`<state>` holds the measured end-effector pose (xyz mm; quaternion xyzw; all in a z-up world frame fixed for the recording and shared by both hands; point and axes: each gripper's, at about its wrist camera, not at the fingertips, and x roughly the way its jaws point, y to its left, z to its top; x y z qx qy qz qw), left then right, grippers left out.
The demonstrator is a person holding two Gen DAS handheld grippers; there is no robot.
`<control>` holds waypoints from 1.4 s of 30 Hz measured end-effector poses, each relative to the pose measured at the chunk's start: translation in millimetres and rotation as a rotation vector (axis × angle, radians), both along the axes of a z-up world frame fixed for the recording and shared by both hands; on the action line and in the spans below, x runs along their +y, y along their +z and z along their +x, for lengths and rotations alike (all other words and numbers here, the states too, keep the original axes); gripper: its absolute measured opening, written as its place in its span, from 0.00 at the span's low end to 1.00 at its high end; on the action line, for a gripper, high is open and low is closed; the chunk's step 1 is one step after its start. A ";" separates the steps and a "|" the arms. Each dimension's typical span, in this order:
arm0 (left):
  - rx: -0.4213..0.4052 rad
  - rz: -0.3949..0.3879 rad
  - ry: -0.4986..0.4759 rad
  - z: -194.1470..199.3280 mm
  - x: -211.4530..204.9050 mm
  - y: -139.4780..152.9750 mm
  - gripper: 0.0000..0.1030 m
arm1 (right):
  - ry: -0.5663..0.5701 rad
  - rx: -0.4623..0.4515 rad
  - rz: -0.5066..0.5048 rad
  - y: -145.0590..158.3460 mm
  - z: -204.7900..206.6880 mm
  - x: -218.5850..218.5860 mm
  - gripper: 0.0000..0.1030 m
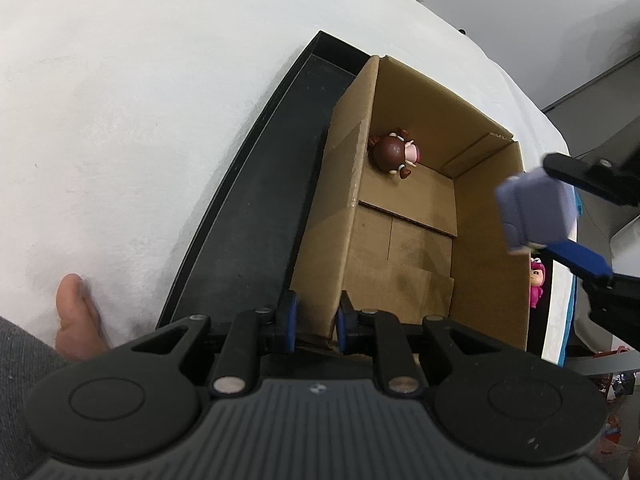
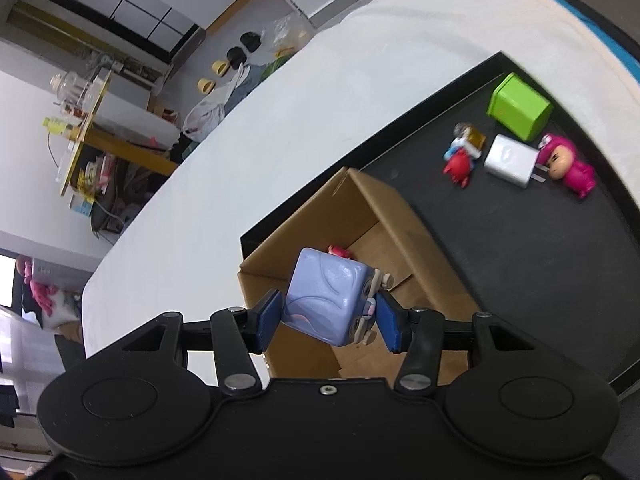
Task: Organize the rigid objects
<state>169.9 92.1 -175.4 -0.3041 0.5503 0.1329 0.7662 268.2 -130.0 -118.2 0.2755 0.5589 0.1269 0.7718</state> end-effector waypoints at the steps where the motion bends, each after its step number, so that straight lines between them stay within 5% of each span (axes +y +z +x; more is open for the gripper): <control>1: 0.002 -0.002 -0.001 0.3 0.4 -0.1 0.17 | 0.012 0.003 0.000 -1.6 0.3 4.1 0.49; 8: 0.004 0.000 -0.008 1.7 0.0 -0.3 0.17 | 0.083 0.014 0.057 -4.7 2.2 20.3 0.60; 19: 0.008 0.012 -0.021 3.5 2.8 -0.1 0.16 | 0.140 -0.097 -0.009 8.1 5.3 14.5 0.76; 39: 0.018 0.050 0.016 1.5 -4.3 6.5 0.15 | 0.150 -0.173 -0.056 23.7 -5.9 -30.9 0.77; 42: 0.022 0.050 0.023 2.6 -3.9 7.2 0.15 | 0.145 -0.186 -0.080 26.3 -9.0 -41.2 0.83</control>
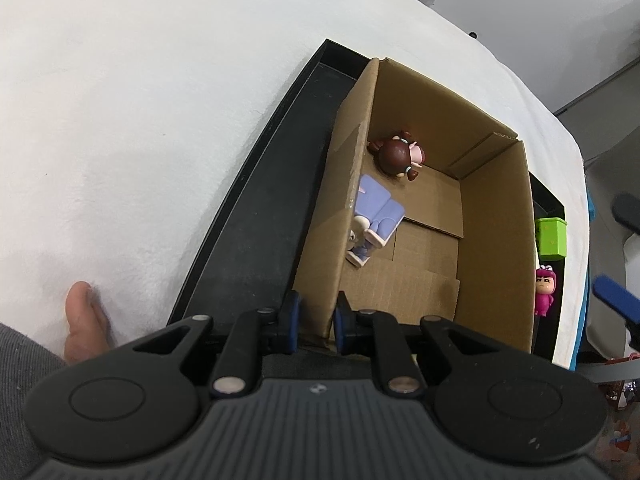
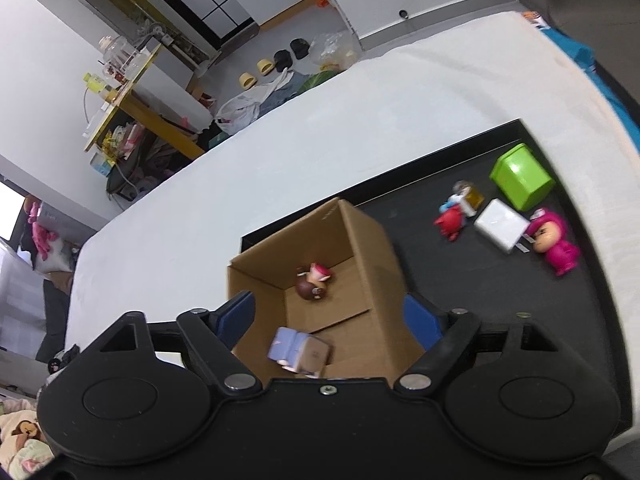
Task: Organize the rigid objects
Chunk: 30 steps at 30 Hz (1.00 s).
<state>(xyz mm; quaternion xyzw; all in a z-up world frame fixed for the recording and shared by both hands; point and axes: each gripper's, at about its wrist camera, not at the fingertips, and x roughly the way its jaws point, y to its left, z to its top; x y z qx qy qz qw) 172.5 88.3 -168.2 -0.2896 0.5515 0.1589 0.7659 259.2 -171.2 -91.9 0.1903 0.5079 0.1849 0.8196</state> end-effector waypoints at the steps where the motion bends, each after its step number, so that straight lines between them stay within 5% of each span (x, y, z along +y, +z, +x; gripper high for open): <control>1: 0.001 0.001 0.002 0.1 -0.2 0.2 0.15 | -0.001 -0.008 -0.006 1.3 -0.8 -2.9 0.84; 16: 0.011 0.029 0.000 0.7 -3.5 2.5 0.15 | -0.160 -0.008 -0.003 -1.9 -1.2 -55.1 0.89; 30: 0.026 0.045 0.004 4.7 -6.9 1.6 0.14 | -0.347 0.054 0.043 -51.4 4.9 -122.0 0.89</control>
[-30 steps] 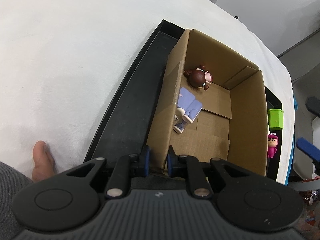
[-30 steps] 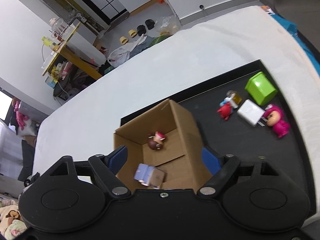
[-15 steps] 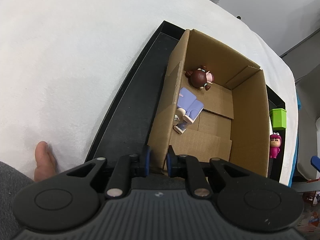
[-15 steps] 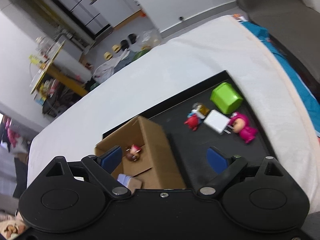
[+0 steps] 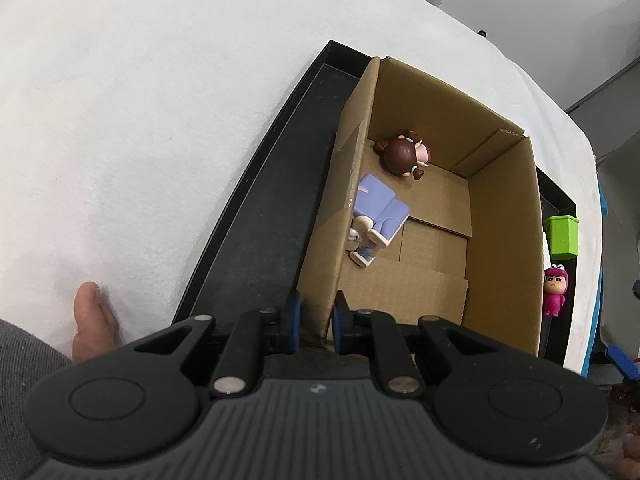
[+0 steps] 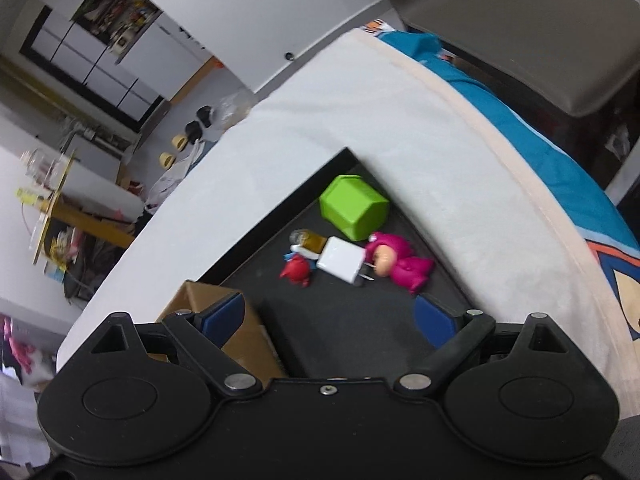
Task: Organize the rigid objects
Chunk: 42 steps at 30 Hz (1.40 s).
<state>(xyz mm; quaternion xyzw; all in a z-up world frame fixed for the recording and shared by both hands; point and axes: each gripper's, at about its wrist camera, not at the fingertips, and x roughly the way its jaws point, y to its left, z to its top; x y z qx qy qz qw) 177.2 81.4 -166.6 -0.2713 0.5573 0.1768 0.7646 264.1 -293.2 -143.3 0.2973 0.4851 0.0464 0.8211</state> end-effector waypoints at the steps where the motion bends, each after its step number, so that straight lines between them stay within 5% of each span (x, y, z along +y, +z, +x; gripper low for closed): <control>1: 0.001 0.000 0.002 0.2 -0.4 0.3 0.14 | -0.006 0.003 0.008 -2.9 0.3 -2.8 0.89; 22: 0.024 0.000 0.024 3.9 -1.9 -1.7 0.14 | -0.267 0.130 0.258 -79.1 18.3 -32.7 0.86; 33: 0.031 -0.011 0.034 3.5 1.2 -3.0 0.14 | -0.410 0.223 0.221 -103.6 33.7 -25.9 0.84; 42: 0.030 -0.005 0.030 4.1 -0.4 -2.8 0.14 | -0.392 0.219 0.124 -105.9 52.8 -10.9 0.85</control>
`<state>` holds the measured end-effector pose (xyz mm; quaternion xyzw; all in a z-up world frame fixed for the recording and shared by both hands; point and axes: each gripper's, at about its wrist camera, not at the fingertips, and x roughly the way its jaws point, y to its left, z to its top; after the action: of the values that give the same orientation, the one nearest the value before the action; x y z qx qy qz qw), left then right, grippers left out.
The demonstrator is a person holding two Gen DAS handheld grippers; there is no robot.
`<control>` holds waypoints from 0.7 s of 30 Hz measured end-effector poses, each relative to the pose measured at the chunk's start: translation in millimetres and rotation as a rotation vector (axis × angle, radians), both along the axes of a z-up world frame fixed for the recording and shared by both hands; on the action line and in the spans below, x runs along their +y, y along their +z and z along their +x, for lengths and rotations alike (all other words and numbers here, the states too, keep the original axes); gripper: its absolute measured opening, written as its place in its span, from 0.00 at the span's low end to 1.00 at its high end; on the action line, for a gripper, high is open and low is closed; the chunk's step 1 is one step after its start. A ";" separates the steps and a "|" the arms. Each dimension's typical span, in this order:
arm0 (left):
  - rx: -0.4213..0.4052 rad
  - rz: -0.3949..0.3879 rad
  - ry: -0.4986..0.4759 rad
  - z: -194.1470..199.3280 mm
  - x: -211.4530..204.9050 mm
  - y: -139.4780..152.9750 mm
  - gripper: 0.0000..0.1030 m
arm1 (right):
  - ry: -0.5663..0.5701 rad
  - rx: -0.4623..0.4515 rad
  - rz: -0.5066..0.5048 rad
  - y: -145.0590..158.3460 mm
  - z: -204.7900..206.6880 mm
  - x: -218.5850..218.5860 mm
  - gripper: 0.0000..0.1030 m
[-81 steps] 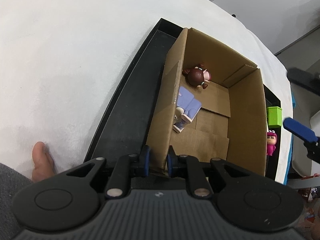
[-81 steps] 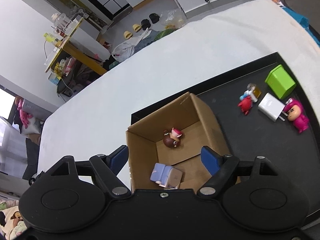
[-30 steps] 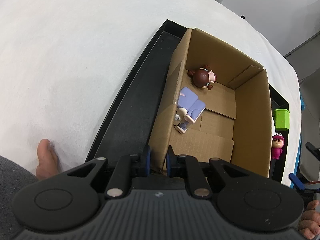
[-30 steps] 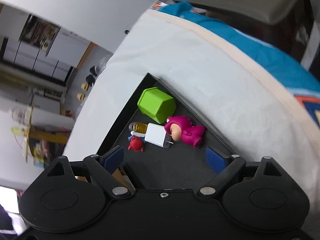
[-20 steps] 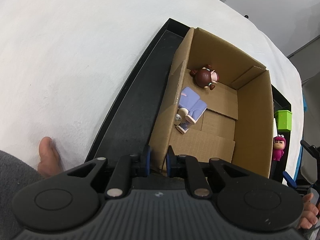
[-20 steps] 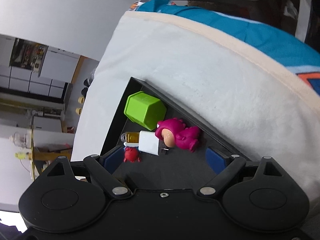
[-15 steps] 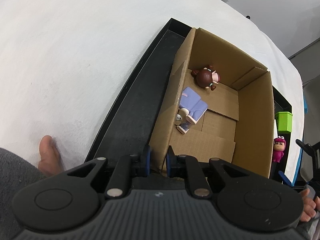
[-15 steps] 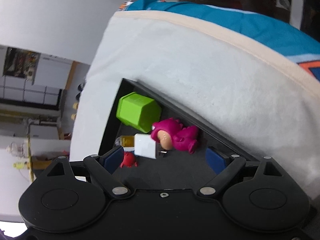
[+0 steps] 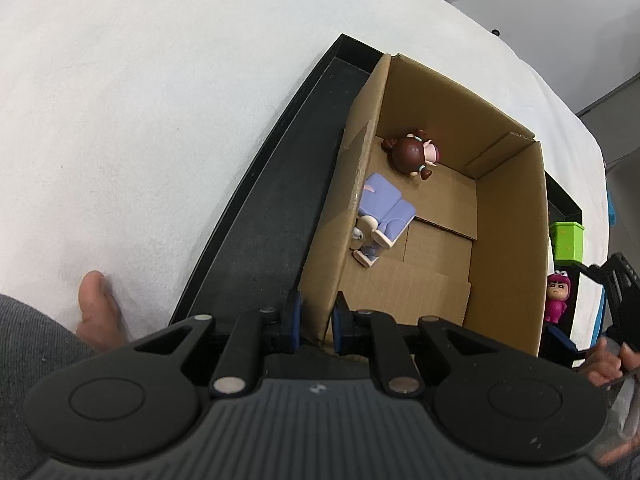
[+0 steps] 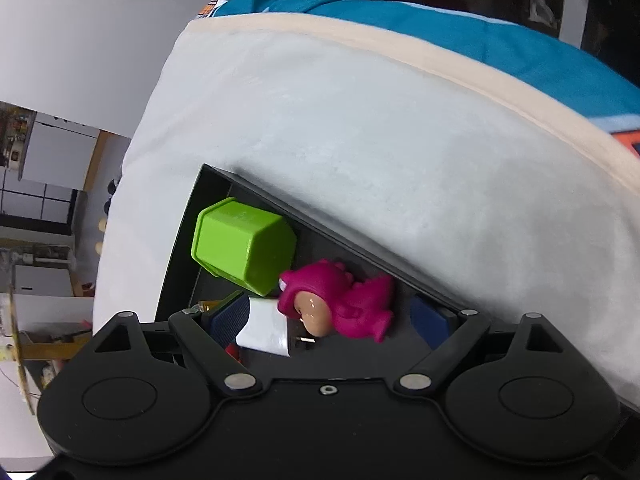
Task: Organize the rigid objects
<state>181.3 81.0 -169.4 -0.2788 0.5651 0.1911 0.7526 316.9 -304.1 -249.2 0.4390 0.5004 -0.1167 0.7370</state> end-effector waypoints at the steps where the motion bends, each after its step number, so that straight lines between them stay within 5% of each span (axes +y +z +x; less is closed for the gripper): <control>1: -0.001 0.002 -0.001 -0.1 -0.3 0.2 0.14 | 0.000 -0.005 -0.009 1.1 0.3 1.2 0.75; 2: -0.001 0.002 0.000 -0.5 -0.2 0.2 0.14 | 0.010 -0.005 -0.035 2.5 0.7 1.9 0.60; 21: -0.012 0.002 0.006 -3.2 -0.2 0.8 0.14 | 0.064 -0.054 0.078 27.7 -34.8 -10.8 0.59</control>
<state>178.1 80.8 -168.6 -0.2808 0.5596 0.1924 0.7557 282.0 -314.9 -221.6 0.4541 0.4986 -0.0615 0.7358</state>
